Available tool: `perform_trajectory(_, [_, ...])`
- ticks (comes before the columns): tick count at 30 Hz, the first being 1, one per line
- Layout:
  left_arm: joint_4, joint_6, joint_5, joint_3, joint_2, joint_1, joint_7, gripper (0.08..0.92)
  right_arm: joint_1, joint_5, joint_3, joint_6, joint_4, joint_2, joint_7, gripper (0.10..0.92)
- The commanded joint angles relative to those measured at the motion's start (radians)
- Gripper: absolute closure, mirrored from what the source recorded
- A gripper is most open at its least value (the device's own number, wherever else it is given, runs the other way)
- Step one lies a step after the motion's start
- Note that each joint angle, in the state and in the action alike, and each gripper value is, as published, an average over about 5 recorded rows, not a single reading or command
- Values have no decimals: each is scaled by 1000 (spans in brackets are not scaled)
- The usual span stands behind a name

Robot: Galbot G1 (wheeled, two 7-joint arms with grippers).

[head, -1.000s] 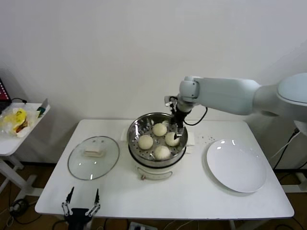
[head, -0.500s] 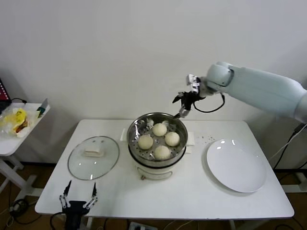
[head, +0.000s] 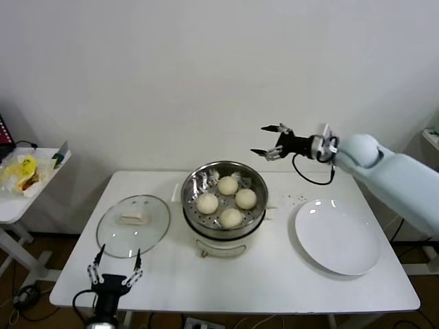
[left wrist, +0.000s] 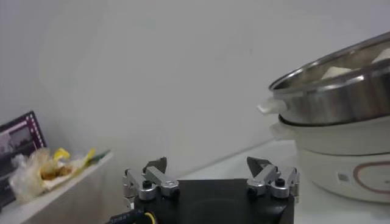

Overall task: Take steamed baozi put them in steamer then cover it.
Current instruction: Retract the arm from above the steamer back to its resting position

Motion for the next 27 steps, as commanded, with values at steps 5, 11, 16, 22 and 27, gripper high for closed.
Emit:
perform_trajectory(5, [-50,133,294,8,54,-84,-20,177,-939,-69,985,121,264,88,241,203])
perform_trajectory(11, [1,271,678,25,156,-149,8,177,-1161,-133,1206,43,354,211,331,203])
perform_trajectory(16, [102,322,953,58,231,-222,53,177,-1290,-192,1330,-15,409,297,347,203])
perform_trajectory(22, [329,219,1146,74,230,-354,24,177,-1395,-276,1438,-51,451,387,336,203])
perform_trajectory(27, [496,160,1194,81,215,-457,21,177,-1438,-289,1490,-45,459,425,308,203])
